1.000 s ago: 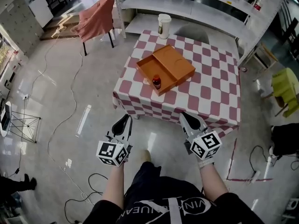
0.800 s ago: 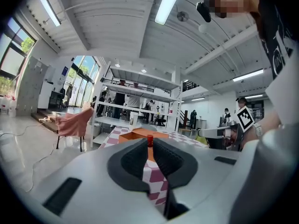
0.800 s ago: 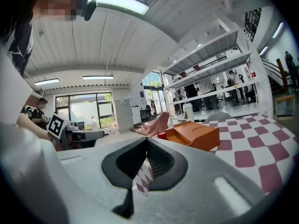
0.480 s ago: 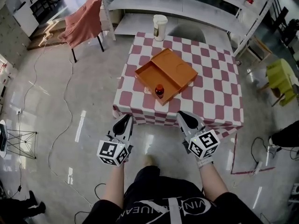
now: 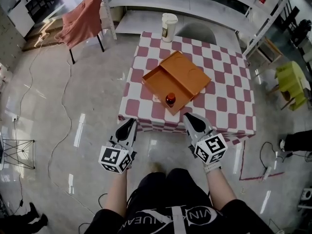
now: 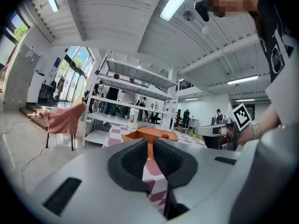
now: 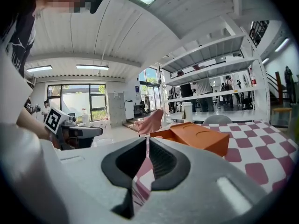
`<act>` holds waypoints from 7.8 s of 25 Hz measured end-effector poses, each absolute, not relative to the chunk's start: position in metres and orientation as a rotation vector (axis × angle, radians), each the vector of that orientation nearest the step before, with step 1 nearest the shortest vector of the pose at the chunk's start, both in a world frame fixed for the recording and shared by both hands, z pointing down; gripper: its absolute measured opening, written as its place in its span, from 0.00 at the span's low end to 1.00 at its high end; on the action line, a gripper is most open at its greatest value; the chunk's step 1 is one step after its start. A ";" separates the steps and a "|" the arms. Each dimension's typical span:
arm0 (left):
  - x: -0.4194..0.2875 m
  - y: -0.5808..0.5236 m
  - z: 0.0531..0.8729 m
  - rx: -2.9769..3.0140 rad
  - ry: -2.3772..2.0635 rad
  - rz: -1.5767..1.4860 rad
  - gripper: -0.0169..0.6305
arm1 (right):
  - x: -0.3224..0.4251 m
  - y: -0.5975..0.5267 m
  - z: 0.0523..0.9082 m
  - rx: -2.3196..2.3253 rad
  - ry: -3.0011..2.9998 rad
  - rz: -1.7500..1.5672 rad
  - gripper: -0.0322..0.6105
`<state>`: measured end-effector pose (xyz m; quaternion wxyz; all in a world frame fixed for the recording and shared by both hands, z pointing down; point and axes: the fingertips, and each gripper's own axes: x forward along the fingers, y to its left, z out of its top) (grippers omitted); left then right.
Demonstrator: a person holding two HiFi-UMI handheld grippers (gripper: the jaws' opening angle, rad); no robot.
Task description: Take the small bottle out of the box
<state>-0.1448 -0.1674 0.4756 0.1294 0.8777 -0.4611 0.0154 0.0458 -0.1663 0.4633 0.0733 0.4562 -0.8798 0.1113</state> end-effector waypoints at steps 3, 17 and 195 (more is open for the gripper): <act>-0.146 -0.175 0.479 2.535 -1.341 0.044 0.08 | 0.041 -0.179 0.467 1.345 -2.639 0.343 0.08; -0.117 -0.209 0.498 2.540 -1.283 0.128 0.08 | 0.016 -0.243 0.497 1.168 -2.533 0.243 0.20; -0.127 -0.254 0.399 2.620 -1.378 -0.129 0.08 | 0.059 -0.260 0.372 1.402 -2.652 0.153 0.27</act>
